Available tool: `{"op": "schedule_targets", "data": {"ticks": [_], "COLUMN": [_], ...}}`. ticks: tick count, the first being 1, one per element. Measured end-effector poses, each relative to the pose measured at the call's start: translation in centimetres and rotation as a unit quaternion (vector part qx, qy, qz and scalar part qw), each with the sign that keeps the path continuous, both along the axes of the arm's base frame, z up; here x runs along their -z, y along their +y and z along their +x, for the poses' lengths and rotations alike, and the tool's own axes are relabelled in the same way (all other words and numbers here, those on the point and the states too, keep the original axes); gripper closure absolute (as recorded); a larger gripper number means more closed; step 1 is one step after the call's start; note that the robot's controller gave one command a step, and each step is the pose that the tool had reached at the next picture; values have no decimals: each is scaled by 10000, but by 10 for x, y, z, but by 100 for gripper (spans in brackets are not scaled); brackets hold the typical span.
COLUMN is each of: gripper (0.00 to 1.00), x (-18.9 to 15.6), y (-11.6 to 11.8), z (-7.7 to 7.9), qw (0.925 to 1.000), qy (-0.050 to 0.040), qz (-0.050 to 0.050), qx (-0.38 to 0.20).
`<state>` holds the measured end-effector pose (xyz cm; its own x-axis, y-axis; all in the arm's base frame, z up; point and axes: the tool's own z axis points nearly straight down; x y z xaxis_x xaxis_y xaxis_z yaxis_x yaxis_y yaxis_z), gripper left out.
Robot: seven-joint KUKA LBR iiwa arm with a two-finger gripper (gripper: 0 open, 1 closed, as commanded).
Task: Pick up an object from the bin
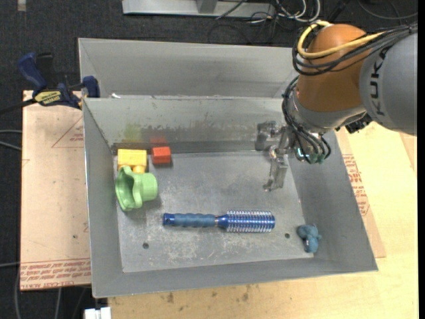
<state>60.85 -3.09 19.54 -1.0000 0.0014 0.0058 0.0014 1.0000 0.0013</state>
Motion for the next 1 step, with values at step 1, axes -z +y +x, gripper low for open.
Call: {"op": "schedule_targets", "data": {"ticks": [1], "gripper": [0], "x": [128], "y": [42], "z": [-70], "qw": [9889], "qy": [-4], "qz": [11], "qx": [-1485]}}
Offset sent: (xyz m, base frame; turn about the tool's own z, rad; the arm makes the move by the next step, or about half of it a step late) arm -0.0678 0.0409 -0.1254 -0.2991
